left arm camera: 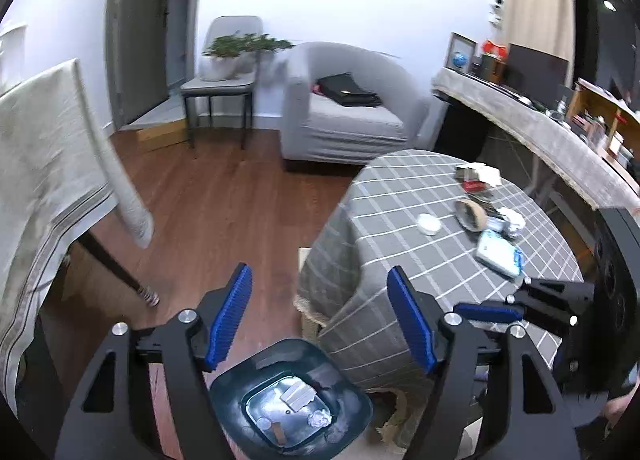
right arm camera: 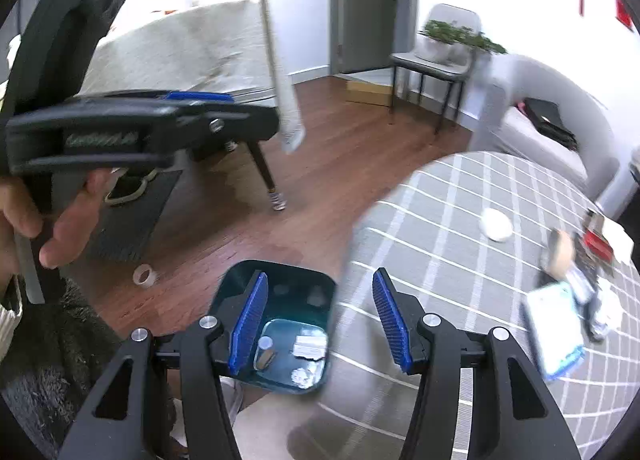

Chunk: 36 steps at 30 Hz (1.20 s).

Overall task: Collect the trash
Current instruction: 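Move both tools back over the table, then grasp the white plastic lid with the left tool while the right grasps the blue tissue pack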

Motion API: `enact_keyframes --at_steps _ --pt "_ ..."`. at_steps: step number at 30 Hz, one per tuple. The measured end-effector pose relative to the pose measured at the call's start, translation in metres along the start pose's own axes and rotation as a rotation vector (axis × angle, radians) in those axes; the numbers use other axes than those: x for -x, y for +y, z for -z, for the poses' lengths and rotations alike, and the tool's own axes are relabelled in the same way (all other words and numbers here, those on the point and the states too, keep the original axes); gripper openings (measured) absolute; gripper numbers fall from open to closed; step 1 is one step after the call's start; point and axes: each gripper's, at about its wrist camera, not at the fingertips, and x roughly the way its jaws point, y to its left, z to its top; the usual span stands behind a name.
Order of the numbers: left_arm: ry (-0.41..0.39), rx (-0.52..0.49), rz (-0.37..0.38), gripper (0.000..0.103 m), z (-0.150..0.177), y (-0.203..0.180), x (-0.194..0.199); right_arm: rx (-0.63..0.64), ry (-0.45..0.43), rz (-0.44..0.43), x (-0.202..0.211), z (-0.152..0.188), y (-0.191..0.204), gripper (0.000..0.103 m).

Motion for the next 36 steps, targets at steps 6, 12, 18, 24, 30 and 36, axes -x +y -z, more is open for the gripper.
enact_keyframes --at_steps 6,12,18,24,30,36 --pt "0.027 -0.052 0.011 0.075 -0.003 -0.028 -0.020 -0.040 -0.014 0.041 0.013 0.010 -0.025 0.055" --pt "0.046 -0.094 0.026 0.075 -0.005 -0.053 -0.040 -0.102 -0.032 0.103 0.030 0.025 -0.056 0.065" --pt "0.068 -0.157 0.031 0.075 -0.007 -0.083 -0.062 -0.176 -0.059 0.157 0.045 0.038 -0.091 0.077" --pt "0.099 -0.198 0.053 0.073 -0.010 -0.109 -0.085 -0.252 -0.046 0.190 0.050 0.055 -0.127 0.079" --pt "0.129 -0.241 0.051 0.073 -0.011 -0.125 -0.108 -0.273 0.003 0.207 0.045 0.067 -0.146 0.080" --pt "0.188 -0.252 0.059 0.067 -0.012 -0.127 -0.134 -0.283 0.023 0.161 0.035 0.067 -0.153 0.080"
